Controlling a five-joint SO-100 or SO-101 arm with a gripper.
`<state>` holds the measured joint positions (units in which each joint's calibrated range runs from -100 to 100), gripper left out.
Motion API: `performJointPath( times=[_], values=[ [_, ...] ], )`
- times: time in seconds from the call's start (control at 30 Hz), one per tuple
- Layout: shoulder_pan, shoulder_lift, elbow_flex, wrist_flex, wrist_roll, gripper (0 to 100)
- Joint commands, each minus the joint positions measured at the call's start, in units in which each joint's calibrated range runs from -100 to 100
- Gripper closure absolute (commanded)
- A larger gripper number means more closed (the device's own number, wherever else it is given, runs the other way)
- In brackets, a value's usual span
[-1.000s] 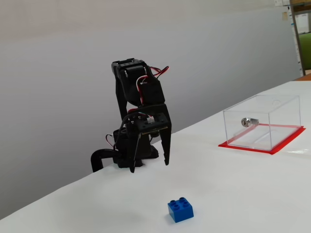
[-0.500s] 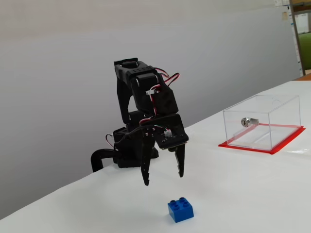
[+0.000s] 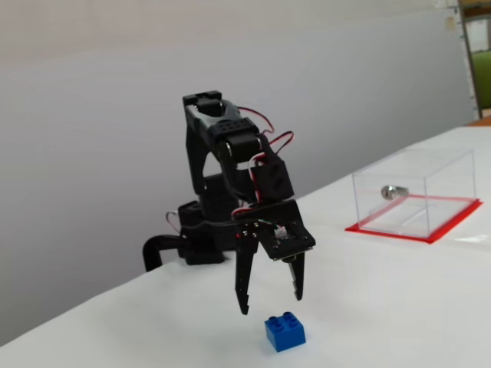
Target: Pick the blue lego brick and place it into the transparent box
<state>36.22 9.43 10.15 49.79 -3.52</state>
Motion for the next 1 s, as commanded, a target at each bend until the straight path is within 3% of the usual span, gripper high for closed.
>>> performJointPath(
  times=[0.0, 0.97],
  values=[
    [-1.3, 0.3, -4.3, -1.8, 0.0, 71],
    [-1.2, 12.2, -10.7, -1.9, 0.0, 72]
  ],
)
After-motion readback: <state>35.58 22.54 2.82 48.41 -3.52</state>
